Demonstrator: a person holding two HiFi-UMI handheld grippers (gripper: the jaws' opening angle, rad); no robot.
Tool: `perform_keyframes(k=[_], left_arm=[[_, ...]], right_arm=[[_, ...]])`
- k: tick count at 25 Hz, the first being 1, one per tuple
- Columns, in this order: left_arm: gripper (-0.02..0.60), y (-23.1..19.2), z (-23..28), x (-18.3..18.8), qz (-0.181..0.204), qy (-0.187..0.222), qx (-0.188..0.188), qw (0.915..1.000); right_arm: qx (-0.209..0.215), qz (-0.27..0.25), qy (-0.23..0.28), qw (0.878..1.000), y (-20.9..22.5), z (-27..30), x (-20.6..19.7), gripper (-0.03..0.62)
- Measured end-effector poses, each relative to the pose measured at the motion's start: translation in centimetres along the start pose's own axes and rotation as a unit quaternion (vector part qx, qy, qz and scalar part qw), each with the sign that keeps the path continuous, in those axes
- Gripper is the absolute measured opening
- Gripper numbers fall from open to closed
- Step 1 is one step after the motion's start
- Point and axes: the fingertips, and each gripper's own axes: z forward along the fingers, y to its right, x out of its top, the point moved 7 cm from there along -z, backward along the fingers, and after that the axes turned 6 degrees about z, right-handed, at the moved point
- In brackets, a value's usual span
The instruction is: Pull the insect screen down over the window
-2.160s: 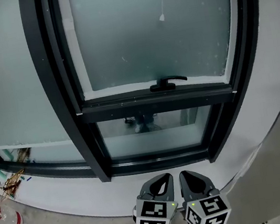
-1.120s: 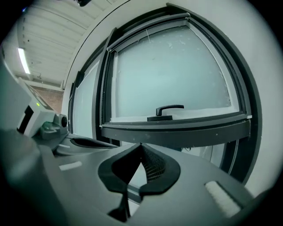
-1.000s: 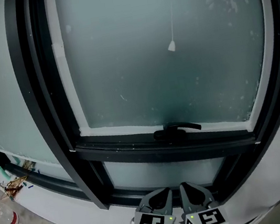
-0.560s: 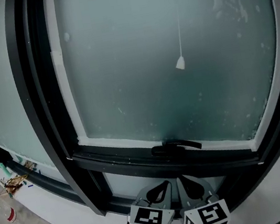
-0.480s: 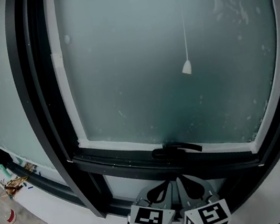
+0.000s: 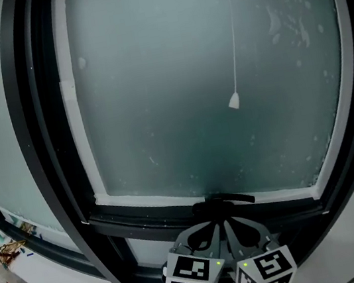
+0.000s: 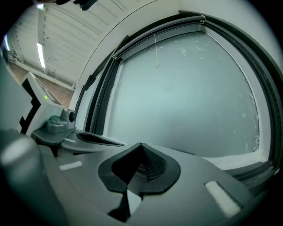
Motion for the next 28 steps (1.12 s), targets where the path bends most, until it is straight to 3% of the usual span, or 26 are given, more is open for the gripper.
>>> perform_keyframes(k=[5,14,19,24,28], left_arm=[[0.017,-1.6,0.1,2.7,0.005,0.018,-0.02,0.9996],[0.017,-4.4,-0.8,9.4,0.04,0.056,-0.017,0.9975],[0.017,-4.2,-1.2,11.8,0.055,0.075,-0.016,0.9955],[0.017,-3.6,-1.3,12.8,0.071,0.087,-0.012,0.9936],[0.017,-3.5,-1.7,13.4,0.077,0.093,-0.007,0.9927]], right_arm=[[-0.021,-0.031,0.028,0.999,0.3,0.6,3.7,0.002],[-0.029,-0.07,0.092,0.993,1.7,1.3,13.1,0.02],[-0.014,-0.075,0.121,0.99,2.9,0.8,17.7,0.065],[0.022,-0.089,0.127,0.988,3.2,0.9,20.6,0.172],[0.043,-0.111,0.13,0.984,2.5,1.6,23.3,0.198]])
